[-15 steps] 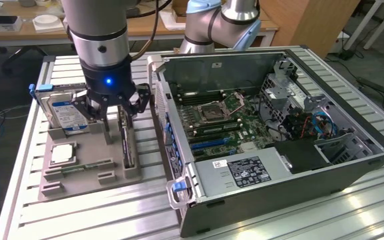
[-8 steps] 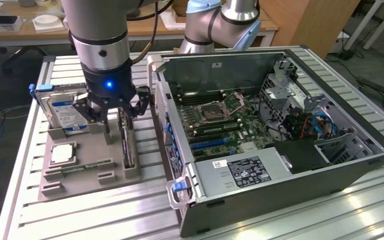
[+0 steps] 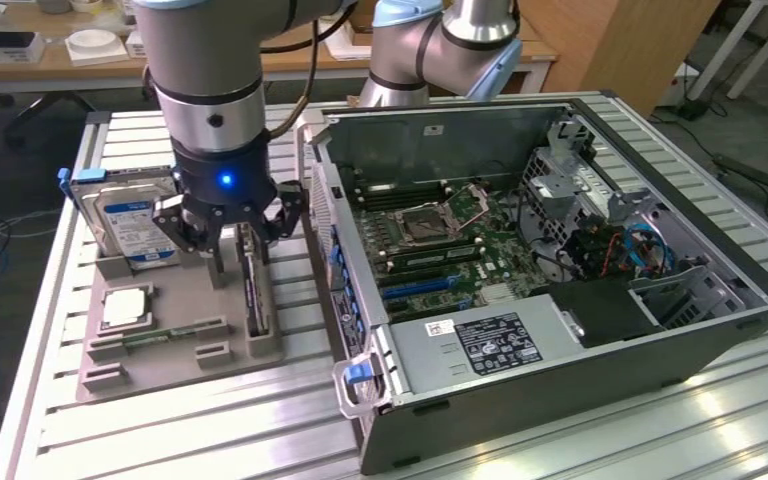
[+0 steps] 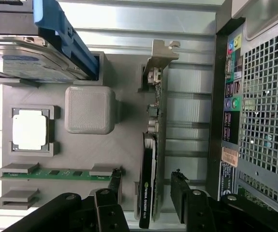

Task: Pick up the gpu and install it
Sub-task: 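Pick up the gpu and move the gpu toward the slot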

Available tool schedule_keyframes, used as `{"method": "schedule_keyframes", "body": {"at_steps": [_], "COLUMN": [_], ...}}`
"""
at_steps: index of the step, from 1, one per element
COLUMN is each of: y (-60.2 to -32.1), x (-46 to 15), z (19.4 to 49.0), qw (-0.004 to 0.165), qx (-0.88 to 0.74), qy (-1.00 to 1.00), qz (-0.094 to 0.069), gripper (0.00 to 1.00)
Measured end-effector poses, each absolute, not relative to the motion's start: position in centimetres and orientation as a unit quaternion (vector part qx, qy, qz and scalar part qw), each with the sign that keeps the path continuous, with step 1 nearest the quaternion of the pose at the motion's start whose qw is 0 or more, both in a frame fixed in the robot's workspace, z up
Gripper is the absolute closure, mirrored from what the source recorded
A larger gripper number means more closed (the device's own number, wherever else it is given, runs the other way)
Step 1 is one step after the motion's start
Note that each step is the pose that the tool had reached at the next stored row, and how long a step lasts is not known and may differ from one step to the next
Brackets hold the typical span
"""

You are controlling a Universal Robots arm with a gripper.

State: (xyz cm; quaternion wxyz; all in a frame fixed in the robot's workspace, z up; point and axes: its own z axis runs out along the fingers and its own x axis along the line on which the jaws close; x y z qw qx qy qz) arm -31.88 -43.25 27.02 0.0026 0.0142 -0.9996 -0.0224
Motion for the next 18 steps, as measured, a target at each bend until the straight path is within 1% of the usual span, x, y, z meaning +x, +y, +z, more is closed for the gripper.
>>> {"method": "schedule_keyframes", "body": {"at_steps": [18], "y": [-43.3], "x": [-31.9], "z": [24.0], "qw": [0.003], "qx": [0.014], "qy": [-1.000], "qz": [-0.022], "gripper": [0.47]}}
